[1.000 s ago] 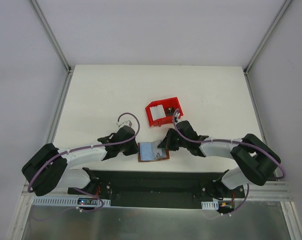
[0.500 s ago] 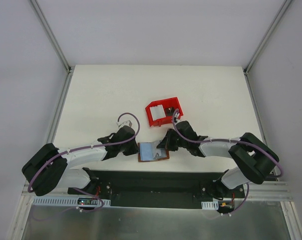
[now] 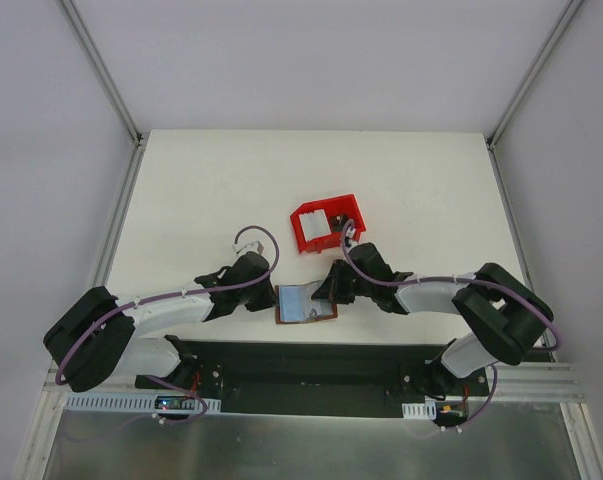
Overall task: Put the credit cards into the card holder
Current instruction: Insert the credit card into the card holder, then turn over the card slot in the card holder.
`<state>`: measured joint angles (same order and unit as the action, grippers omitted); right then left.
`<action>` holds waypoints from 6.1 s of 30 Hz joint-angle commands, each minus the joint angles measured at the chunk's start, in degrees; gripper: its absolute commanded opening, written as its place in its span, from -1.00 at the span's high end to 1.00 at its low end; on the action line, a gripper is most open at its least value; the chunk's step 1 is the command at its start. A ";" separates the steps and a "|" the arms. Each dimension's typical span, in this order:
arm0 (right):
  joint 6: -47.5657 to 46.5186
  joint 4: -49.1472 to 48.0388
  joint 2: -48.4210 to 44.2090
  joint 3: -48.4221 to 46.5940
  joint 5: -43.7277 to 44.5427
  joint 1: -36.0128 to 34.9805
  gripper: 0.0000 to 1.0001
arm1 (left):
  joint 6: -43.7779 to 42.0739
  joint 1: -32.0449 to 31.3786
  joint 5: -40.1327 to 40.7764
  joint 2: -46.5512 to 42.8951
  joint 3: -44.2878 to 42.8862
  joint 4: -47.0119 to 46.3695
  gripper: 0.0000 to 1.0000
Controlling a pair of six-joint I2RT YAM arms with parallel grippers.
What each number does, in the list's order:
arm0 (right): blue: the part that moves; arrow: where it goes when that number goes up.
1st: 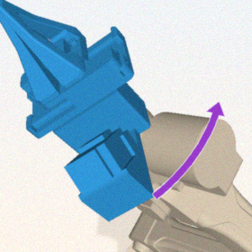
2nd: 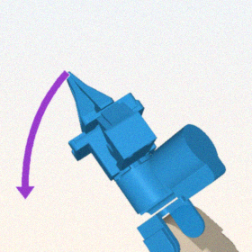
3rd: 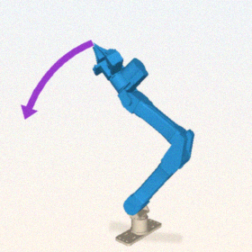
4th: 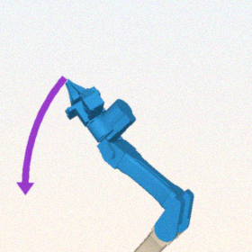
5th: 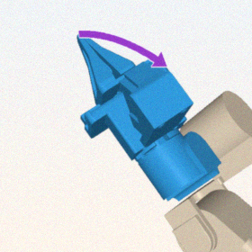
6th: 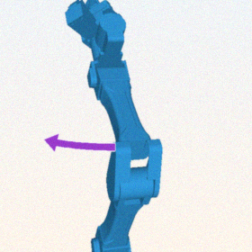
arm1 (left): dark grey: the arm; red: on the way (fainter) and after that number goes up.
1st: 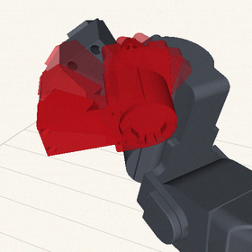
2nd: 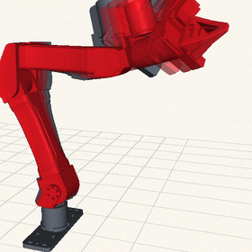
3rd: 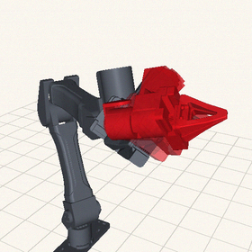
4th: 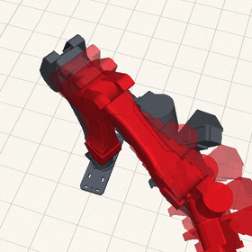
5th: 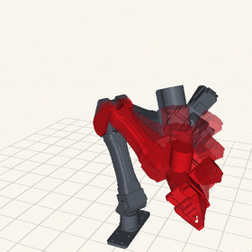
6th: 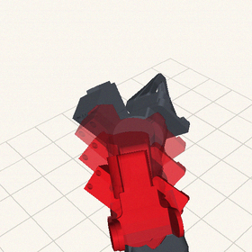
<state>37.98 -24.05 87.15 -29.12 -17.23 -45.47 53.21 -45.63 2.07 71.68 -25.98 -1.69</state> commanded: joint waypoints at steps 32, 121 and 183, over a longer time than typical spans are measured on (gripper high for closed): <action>5.18 -2.76 3.82 1.44 6.33 -4.27 0.81 | 0.84 0.36 0.31 1.01 1.89 -0.85 1.00; -14.77 36.53 7.59 -30.64 18.99 -15.43 0.20 | -0.39 0.36 -1.36 -11.12 1.63 0.20 1.00; -14.95 34.51 6.89 -30.03 19.96 -15.35 -0.03 | -0.12 0.36 -1.10 -11.04 1.81 0.38 1.00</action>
<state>23.46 10.74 95.74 -57.95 1.39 -60.80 53.28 -45.65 0.54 61.47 -24.34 -1.17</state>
